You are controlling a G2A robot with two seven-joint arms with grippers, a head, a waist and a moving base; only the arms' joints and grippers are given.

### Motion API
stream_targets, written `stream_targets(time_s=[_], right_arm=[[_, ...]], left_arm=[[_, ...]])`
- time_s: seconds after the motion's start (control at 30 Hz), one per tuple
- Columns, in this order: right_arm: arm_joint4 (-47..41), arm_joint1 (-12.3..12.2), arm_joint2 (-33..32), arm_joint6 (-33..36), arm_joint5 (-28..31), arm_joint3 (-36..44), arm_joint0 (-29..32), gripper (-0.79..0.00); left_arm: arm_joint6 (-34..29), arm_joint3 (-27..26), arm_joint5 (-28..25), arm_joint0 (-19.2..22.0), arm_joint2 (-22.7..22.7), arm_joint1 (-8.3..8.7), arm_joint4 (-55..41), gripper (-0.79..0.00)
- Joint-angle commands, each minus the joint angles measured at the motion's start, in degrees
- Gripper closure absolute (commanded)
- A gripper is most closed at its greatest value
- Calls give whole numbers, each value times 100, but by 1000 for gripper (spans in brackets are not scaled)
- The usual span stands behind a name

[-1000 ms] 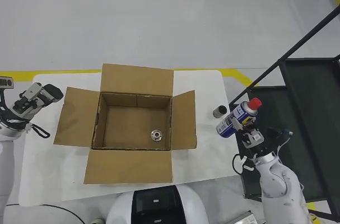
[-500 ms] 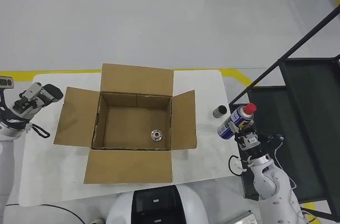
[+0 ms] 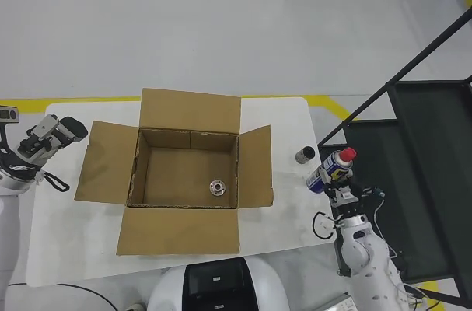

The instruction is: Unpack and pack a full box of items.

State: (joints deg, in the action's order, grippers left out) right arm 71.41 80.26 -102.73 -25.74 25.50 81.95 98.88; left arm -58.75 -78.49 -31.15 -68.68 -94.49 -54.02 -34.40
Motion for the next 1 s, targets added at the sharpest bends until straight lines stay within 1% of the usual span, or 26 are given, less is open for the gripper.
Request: stream_targets(time_s=[0.0,0.2,0.33,0.6,0.9,0.93,0.97], right_arm=[[110,-5,24,-438,-56,-512,-104,0],[688,-32,173,-1795,-306,-1758,-446,0],[985,-50,299,-2449,-439,-2376,-679,0],[1141,-59,525,-3001,-645,-3249,-1155,0],[1280,-66,739,-3483,-906,-3758,-1382,0],[1280,-70,747,-3513,-920,-3806,-1396,-142],[1279,-74,755,-3538,-927,-3849,-1409,-225]], left_arm=[[0,0,0,0,0,0,0,-785],[0,0,0,0,0,0,0,-785],[0,0,0,0,0,0,0,-785],[0,0,0,0,0,0,0,-785],[0,0,0,0,0,0,0,-785],[0,0,0,0,0,0,0,-785],[0,0,0,0,0,0,0,-785]])
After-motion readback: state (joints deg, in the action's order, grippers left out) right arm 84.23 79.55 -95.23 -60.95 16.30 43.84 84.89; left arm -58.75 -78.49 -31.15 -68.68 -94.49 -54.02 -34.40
